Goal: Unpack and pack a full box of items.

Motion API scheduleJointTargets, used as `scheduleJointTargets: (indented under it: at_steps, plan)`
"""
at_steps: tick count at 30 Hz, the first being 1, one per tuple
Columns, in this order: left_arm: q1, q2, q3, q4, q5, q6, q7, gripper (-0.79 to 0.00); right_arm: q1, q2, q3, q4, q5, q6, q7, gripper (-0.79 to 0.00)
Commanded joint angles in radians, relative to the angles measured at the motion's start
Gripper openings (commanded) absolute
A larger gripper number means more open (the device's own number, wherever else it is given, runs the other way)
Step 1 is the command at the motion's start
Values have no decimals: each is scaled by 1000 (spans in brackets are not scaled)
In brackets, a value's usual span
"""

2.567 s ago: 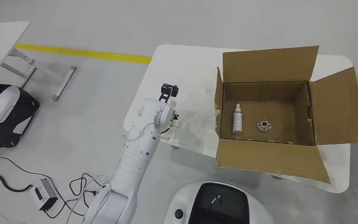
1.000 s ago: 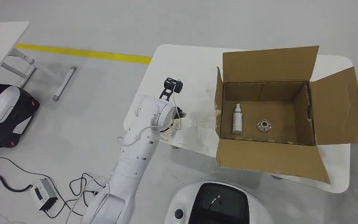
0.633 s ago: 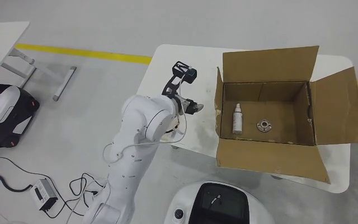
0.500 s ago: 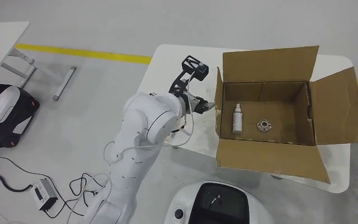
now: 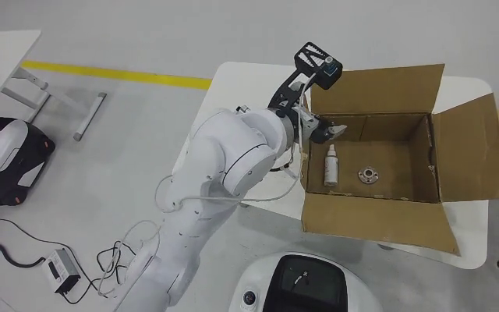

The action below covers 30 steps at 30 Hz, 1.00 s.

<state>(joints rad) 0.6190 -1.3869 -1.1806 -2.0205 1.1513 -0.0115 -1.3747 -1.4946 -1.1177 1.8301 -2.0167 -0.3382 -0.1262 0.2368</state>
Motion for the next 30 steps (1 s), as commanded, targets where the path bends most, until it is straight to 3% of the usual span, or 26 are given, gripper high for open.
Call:
scheduleJointTargets:
  at_steps: [1, 2, 3, 5, 6, 30]
  plan:
    - [-11, -2, 15, 4, -9, 1, 1, 0, -6, 0, -3, -2, -12, 4, 16, -468]
    - [-16, -2, 21, 4, -13, 1, 3, 0, -11, 0, -5, -1, -19, 9, 22, -505]
    - [-19, -3, 26, 5, -15, 2, 6, 0, -13, 1, -7, -4, -28, 14, 29, -628]
    - [-19, -4, 32, -1, -21, 6, 16, 0, -20, 1, -12, -8, -44, 8, 35, -773]
    - [-18, -4, 33, -2, -22, 9, 16, 0, -25, 0, -15, -10, -39, 5, 36, -785]
    - [-18, -4, 33, -2, -22, 9, 16, 0, -137, -6, -43, -79, 33, -20, 116, -785]
